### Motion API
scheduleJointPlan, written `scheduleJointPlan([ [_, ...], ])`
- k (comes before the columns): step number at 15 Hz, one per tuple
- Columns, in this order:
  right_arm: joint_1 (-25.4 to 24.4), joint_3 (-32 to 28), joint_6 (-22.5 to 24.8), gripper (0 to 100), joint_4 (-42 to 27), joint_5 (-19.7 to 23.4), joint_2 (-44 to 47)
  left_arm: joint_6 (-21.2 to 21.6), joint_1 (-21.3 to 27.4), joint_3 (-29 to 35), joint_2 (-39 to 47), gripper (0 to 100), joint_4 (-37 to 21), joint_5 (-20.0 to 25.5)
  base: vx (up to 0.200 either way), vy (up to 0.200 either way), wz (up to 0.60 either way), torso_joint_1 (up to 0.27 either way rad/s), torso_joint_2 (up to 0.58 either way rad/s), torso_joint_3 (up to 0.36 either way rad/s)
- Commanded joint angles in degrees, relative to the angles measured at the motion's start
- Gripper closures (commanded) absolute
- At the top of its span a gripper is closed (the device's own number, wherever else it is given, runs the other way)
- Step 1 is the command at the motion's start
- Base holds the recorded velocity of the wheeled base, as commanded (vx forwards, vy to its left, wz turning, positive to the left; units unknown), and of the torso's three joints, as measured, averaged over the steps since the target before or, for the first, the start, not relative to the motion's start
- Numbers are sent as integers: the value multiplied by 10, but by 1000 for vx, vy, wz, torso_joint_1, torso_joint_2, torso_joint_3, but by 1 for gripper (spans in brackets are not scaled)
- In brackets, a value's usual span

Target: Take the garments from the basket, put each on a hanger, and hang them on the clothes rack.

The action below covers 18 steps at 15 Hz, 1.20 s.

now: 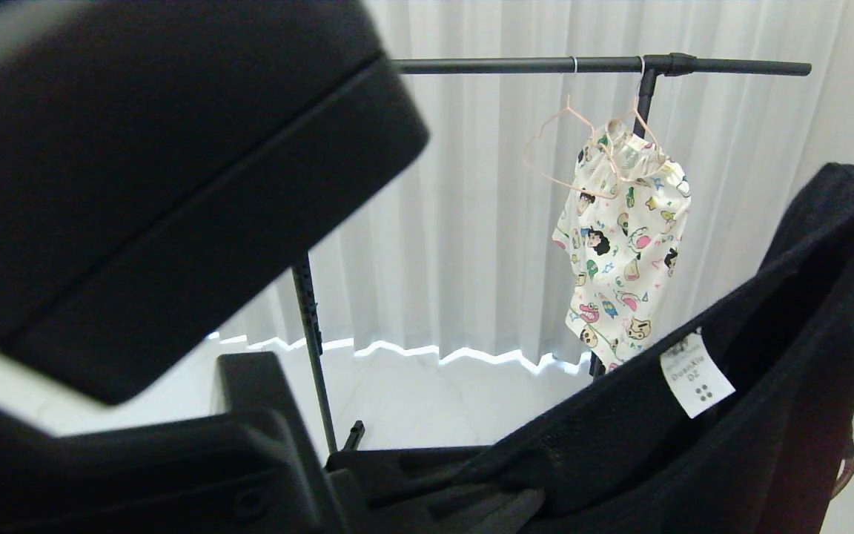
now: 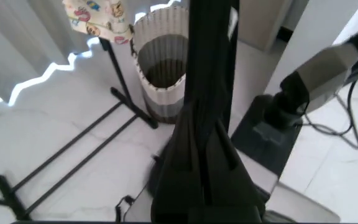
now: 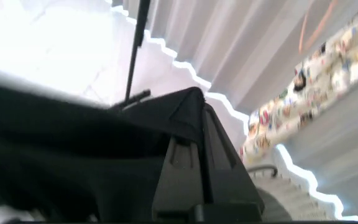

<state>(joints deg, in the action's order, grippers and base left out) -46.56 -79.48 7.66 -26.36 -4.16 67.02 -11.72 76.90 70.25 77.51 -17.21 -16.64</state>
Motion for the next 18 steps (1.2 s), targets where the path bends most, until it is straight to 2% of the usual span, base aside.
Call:
scheduleJointPlan([
  [1,4,-58,0,100,6,17,77,-2,20,-20,-25,100,-2,-19,0,0,0,0,0,0],
  [4,4,-76,2,100,5,18,90,0,19,-46,-39,100,-2,-61,0,0,0,0,0,0],
  [7,4,-71,1,100,2,17,78,2,15,-53,-46,100,-2,-71,0,0,0,0,0,0],
  [9,4,-63,1,100,-12,16,59,25,-33,-44,-42,100,2,-74,0,0,0,0,0,0],
  [10,4,-64,1,100,-53,18,38,79,-114,-22,-34,100,4,-69,0,0,0,0,0,0],
  [12,-11,-66,3,100,-92,20,21,112,-189,23,-8,100,23,-55,0,0,0,0,0,0],
  [14,-55,-64,5,100,-113,16,16,112,-222,77,18,100,24,-54,0,0,0,0,0,0],
  [15,-57,-64,5,100,-113,13,18,113,-222,78,18,100,24,-53,0,0,0,0,0,0],
  [16,-57,-64,5,0,-113,13,22,113,-221,74,17,100,24,-53,0,0,0,0,0,0],
  [18,-57,-63,5,0,-113,13,22,112,-216,62,16,100,24,-56,0,0,0,0,0,0],
])
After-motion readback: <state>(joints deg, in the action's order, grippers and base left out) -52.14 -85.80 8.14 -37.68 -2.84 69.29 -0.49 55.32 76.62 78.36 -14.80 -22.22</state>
